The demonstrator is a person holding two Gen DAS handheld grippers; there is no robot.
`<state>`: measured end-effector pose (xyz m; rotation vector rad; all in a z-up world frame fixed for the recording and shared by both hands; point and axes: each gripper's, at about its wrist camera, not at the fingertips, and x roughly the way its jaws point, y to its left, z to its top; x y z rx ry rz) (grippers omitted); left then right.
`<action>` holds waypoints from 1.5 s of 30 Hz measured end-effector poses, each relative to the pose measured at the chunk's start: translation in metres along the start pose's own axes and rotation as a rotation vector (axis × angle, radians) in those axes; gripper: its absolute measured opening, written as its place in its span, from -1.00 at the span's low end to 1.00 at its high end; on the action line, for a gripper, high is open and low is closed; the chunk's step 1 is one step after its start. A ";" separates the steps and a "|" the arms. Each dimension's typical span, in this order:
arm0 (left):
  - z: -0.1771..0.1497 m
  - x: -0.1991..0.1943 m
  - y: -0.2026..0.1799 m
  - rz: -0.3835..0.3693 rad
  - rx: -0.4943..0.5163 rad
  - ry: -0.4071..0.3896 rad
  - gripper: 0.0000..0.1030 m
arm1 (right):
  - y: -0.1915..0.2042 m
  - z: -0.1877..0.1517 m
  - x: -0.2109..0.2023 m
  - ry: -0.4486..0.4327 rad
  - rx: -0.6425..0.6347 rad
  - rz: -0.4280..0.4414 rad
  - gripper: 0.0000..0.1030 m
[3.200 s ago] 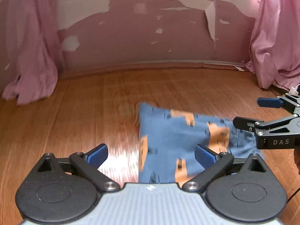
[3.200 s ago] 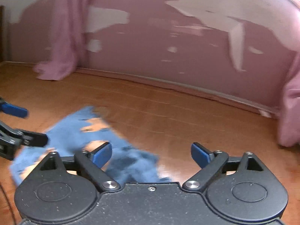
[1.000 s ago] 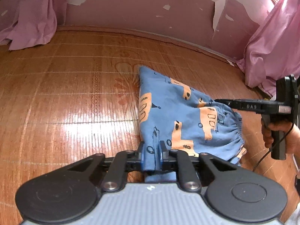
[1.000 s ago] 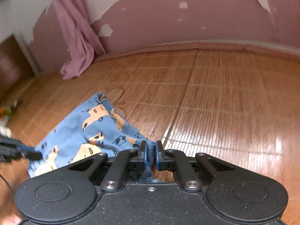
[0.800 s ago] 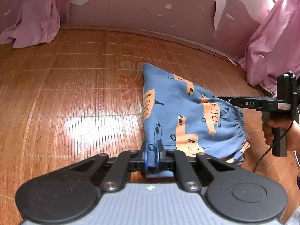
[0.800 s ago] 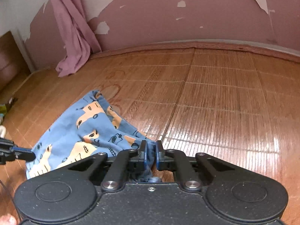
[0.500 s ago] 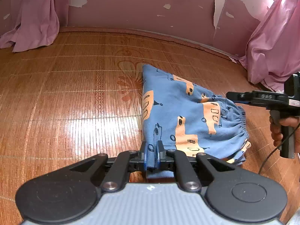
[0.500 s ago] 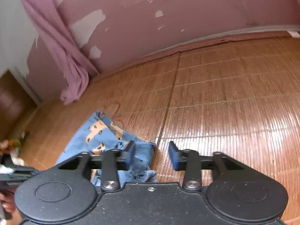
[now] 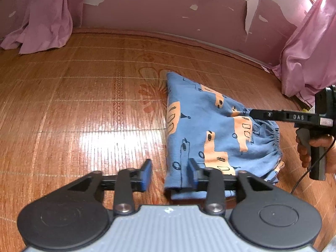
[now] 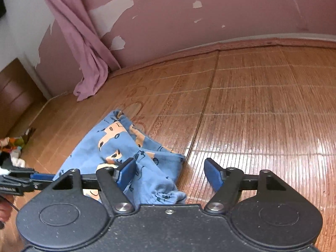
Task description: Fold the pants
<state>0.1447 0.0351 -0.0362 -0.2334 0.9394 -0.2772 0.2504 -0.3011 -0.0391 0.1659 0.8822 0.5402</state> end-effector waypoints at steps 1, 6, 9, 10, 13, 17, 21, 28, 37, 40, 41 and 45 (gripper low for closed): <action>0.000 0.000 0.001 0.000 -0.006 -0.002 0.08 | 0.001 -0.001 0.000 -0.004 -0.007 -0.002 0.48; -0.001 -0.002 0.002 0.003 -0.005 -0.013 0.50 | 0.008 -0.007 -0.001 -0.013 -0.036 -0.013 0.73; 0.000 -0.003 0.001 0.002 -0.004 -0.031 0.67 | 0.011 -0.010 -0.001 -0.020 -0.052 -0.018 0.75; 0.000 -0.004 0.001 -0.001 -0.005 -0.033 0.67 | 0.010 -0.010 -0.001 -0.024 -0.045 -0.014 0.75; 0.002 -0.002 0.001 -0.008 -0.004 -0.033 0.59 | 0.008 -0.009 -0.002 -0.026 -0.031 -0.009 0.52; 0.003 0.003 0.000 0.010 0.003 -0.010 0.06 | 0.012 -0.009 0.000 -0.013 -0.049 -0.003 -0.07; 0.002 0.003 0.002 -0.037 -0.013 -0.008 -0.27 | 0.017 -0.012 0.000 -0.024 -0.059 -0.021 -0.17; -0.001 0.000 -0.007 -0.034 0.046 -0.015 -0.64 | 0.022 -0.018 -0.006 -0.060 -0.042 -0.033 -0.49; -0.002 0.002 -0.010 -0.025 0.089 -0.025 -0.76 | 0.056 -0.024 -0.005 -0.072 -0.192 -0.186 -0.55; -0.003 -0.001 -0.014 -0.013 0.101 -0.040 -0.83 | 0.077 -0.027 -0.003 -0.085 -0.332 -0.264 -0.62; -0.003 -0.002 -0.015 -0.011 0.106 -0.045 -0.84 | 0.084 -0.029 -0.003 -0.090 -0.379 -0.286 -0.63; -0.005 -0.005 -0.019 -0.003 0.131 -0.047 -0.85 | 0.107 -0.035 -0.006 -0.119 -0.528 -0.358 -0.65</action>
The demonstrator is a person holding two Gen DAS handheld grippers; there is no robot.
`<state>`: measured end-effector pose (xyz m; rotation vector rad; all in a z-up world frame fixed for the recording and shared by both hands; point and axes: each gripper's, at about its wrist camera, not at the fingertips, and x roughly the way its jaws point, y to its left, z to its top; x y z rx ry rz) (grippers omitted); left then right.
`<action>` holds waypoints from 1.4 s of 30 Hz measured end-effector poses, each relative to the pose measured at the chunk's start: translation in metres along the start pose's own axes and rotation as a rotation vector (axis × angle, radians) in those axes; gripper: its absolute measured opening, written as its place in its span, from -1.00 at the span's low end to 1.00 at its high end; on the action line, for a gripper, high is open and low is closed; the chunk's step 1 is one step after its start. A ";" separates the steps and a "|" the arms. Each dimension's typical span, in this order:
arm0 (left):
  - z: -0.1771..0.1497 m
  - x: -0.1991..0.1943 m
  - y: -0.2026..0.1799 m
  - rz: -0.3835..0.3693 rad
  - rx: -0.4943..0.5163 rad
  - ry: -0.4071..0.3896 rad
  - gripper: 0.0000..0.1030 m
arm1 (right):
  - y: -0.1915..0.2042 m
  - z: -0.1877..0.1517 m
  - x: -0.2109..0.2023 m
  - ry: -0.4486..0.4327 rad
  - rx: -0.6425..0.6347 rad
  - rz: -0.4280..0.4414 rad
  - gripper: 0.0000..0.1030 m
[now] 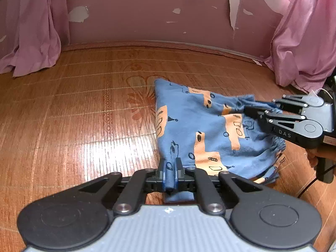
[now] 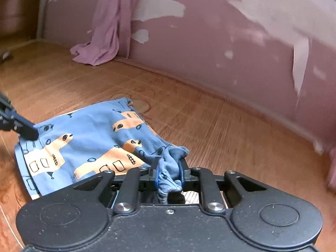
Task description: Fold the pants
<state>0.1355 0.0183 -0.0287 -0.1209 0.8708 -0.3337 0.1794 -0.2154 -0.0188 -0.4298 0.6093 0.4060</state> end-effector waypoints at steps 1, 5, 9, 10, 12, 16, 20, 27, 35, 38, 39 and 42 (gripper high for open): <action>0.000 0.000 0.000 -0.001 0.001 0.001 -0.85 | 0.006 0.001 -0.004 -0.015 -0.038 -0.018 -0.65; -0.002 -0.002 -0.001 -0.007 -0.003 0.000 -0.87 | 0.019 0.003 -0.015 -0.055 -0.131 -0.058 -0.66; -0.002 -0.007 -0.004 -0.022 0.002 -0.004 -0.88 | 0.024 0.005 -0.029 -0.085 -0.168 -0.074 -0.66; -0.002 -0.008 -0.004 -0.026 0.003 -0.008 -0.88 | 0.025 0.005 -0.033 -0.090 -0.172 -0.076 -0.66; -0.002 -0.010 -0.006 -0.036 0.005 -0.013 -0.89 | 0.026 0.004 -0.041 -0.100 -0.188 -0.086 -0.67; -0.002 -0.014 -0.012 -0.060 0.008 -0.019 -0.90 | 0.027 0.002 -0.053 -0.105 -0.224 -0.103 -0.67; 0.001 -0.020 -0.024 -0.073 0.027 -0.051 -0.92 | 0.021 0.003 -0.058 -0.096 -0.275 -0.120 -0.68; 0.015 -0.027 -0.038 -0.109 0.058 -0.118 -0.93 | 0.003 0.019 -0.057 -0.116 -0.360 -0.161 -0.69; 0.041 -0.016 -0.034 -0.089 0.102 -0.144 -0.96 | -0.024 0.053 -0.032 -0.055 -0.282 -0.083 -0.69; 0.032 -0.008 -0.025 -0.084 0.097 -0.107 -0.96 | -0.025 0.036 -0.029 0.009 -0.170 -0.024 -0.64; 0.027 -0.006 -0.021 -0.081 0.092 -0.093 -0.96 | -0.025 0.026 -0.026 0.034 -0.127 -0.008 -0.62; 0.016 0.001 -0.010 -0.074 0.080 -0.058 -0.96 | -0.030 0.003 -0.020 0.087 0.035 0.018 -0.54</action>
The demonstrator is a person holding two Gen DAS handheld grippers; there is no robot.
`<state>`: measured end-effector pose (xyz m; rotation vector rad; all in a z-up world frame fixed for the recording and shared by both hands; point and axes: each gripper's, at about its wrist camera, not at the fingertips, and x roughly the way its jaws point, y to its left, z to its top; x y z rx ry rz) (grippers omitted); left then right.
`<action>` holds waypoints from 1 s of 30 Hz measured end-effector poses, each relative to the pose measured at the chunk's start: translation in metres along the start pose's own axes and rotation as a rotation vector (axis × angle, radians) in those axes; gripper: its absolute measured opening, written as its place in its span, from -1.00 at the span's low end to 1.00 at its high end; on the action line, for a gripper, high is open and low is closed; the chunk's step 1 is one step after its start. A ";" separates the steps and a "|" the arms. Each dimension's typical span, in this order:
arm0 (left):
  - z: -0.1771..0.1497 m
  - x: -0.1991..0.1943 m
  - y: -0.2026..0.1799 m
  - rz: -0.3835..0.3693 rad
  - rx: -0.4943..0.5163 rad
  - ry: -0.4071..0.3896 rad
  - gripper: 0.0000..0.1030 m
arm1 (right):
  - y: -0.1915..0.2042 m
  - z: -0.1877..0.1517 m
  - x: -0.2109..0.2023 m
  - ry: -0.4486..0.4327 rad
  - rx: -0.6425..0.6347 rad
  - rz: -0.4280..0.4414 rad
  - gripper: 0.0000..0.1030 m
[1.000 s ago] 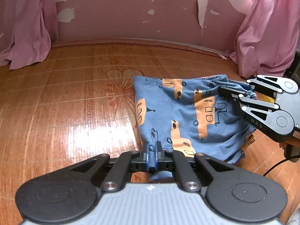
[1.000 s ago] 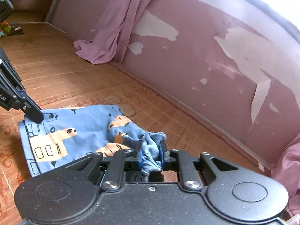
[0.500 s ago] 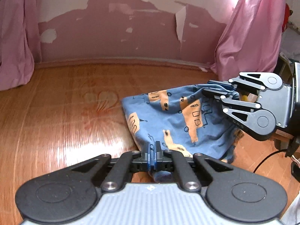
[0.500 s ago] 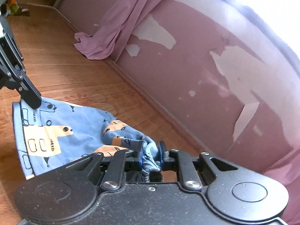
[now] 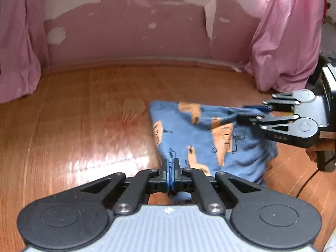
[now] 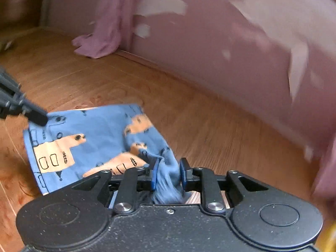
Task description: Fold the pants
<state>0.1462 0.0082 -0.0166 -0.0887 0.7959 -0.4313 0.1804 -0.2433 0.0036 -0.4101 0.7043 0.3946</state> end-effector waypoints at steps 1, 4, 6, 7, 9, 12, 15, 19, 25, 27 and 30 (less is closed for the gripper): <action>-0.003 0.002 0.004 0.002 -0.003 0.011 -0.95 | -0.004 -0.007 0.000 0.009 0.070 0.005 -0.45; -0.010 0.004 0.013 0.000 -0.012 0.037 -0.95 | -0.016 -0.024 -0.004 0.015 0.234 0.016 0.06; -0.012 0.005 0.018 -0.012 -0.019 0.052 -0.90 | -0.022 -0.031 -0.006 0.018 0.307 0.038 0.33; -0.012 0.005 0.020 -0.025 -0.026 0.063 -0.90 | -0.026 -0.035 -0.007 0.015 0.344 0.041 0.38; -0.012 0.004 0.025 -0.051 -0.052 0.068 -0.73 | -0.037 -0.040 -0.006 0.008 0.417 0.069 0.40; -0.008 0.006 0.030 -0.094 -0.095 0.078 -0.36 | -0.063 -0.043 0.005 0.000 0.532 0.181 0.42; -0.005 0.012 0.034 -0.125 -0.132 0.099 -0.29 | -0.078 -0.042 0.023 0.021 0.569 0.288 0.38; -0.006 0.019 0.039 -0.131 -0.172 0.127 -0.29 | -0.078 -0.038 0.038 0.066 0.524 0.292 0.15; -0.006 0.022 0.034 -0.117 -0.151 0.143 -0.61 | -0.058 -0.038 0.035 0.044 0.464 0.242 -0.38; -0.006 0.022 0.029 -0.103 -0.133 0.140 -0.71 | -0.053 -0.038 0.031 0.028 0.458 0.221 -0.50; -0.005 0.019 0.021 -0.062 -0.113 0.119 -0.80 | -0.037 -0.032 0.021 0.011 0.364 0.151 -0.59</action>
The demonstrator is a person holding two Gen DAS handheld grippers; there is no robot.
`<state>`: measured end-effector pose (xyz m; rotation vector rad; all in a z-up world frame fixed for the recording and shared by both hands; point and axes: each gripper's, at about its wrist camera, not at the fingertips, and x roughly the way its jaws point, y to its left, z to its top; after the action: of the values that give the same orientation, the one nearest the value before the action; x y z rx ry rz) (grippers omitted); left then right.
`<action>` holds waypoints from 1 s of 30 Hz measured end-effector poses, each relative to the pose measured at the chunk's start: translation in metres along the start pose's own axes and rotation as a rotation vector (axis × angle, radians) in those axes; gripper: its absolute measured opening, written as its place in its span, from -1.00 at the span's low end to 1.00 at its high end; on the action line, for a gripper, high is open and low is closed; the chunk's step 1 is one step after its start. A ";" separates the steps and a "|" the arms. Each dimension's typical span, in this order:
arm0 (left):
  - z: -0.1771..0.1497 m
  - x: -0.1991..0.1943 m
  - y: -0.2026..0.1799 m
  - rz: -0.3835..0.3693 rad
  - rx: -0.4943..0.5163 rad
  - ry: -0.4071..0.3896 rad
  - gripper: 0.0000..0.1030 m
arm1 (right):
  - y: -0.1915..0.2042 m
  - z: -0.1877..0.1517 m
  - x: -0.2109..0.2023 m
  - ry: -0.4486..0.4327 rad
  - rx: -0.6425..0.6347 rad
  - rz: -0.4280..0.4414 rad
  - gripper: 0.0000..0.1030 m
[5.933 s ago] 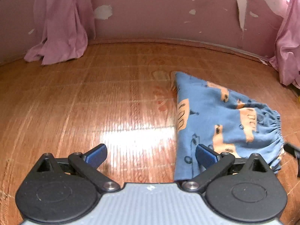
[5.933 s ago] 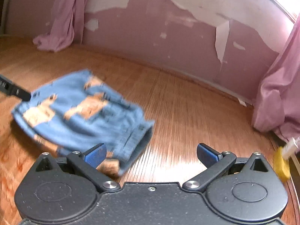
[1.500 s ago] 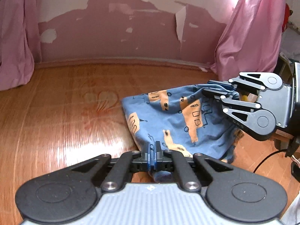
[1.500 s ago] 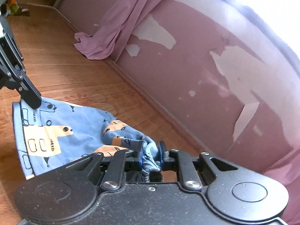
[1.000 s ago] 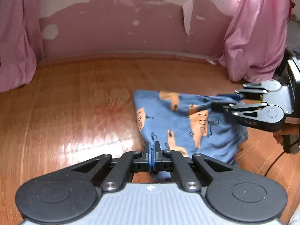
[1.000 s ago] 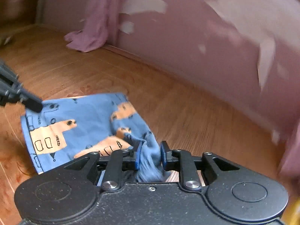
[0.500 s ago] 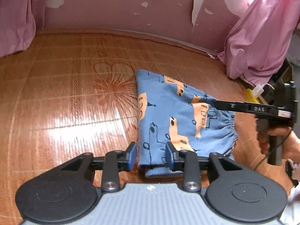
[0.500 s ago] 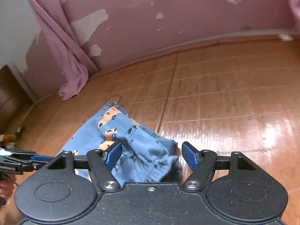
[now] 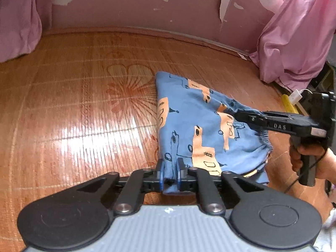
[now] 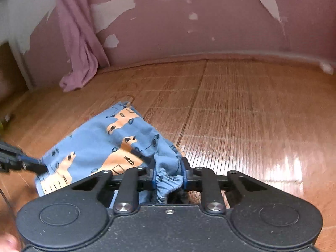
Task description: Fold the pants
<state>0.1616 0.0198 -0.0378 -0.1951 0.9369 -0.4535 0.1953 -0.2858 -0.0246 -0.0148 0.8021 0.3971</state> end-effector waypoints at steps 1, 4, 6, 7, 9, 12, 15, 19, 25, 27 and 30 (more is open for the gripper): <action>0.000 -0.003 -0.002 0.017 0.005 -0.009 -0.81 | 0.010 0.000 -0.003 -0.009 -0.057 -0.031 -0.61; 0.002 -0.009 -0.012 0.044 0.016 -0.025 -0.86 | 0.042 0.006 -0.010 -0.042 -0.269 -0.127 -0.64; 0.007 -0.012 -0.017 0.040 0.022 -0.037 -0.87 | 0.055 0.015 -0.013 -0.069 -0.364 -0.164 -0.64; 0.011 -0.014 -0.018 0.038 0.024 -0.046 -0.87 | 0.057 0.020 -0.012 -0.075 -0.387 -0.169 -0.64; 0.019 -0.015 -0.019 0.036 0.028 -0.072 -0.88 | 0.060 0.036 -0.009 -0.085 -0.434 -0.176 -0.64; 0.034 -0.016 -0.015 0.045 0.007 -0.123 -0.88 | 0.060 0.064 -0.002 -0.108 -0.499 -0.186 -0.64; 0.046 -0.017 -0.010 0.049 -0.023 -0.180 -0.88 | 0.059 0.090 0.002 -0.132 -0.548 -0.194 -0.64; 0.062 -0.013 -0.002 0.056 -0.032 -0.235 -0.88 | 0.061 0.122 0.017 -0.147 -0.619 -0.195 -0.64; 0.087 0.005 0.027 0.089 -0.073 -0.265 -0.88 | 0.067 0.150 0.065 -0.144 -0.671 -0.171 -0.64; 0.089 0.017 0.043 0.090 -0.112 -0.251 -0.88 | 0.066 0.153 0.088 -0.114 -0.661 -0.152 -0.64; 0.082 0.037 0.067 0.122 -0.161 -0.222 -0.91 | 0.064 0.147 0.123 -0.060 -0.655 -0.136 -0.64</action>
<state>0.2662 0.0595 -0.0409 -0.3264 0.7622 -0.2380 0.3521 -0.1610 0.0006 -0.6617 0.5794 0.5140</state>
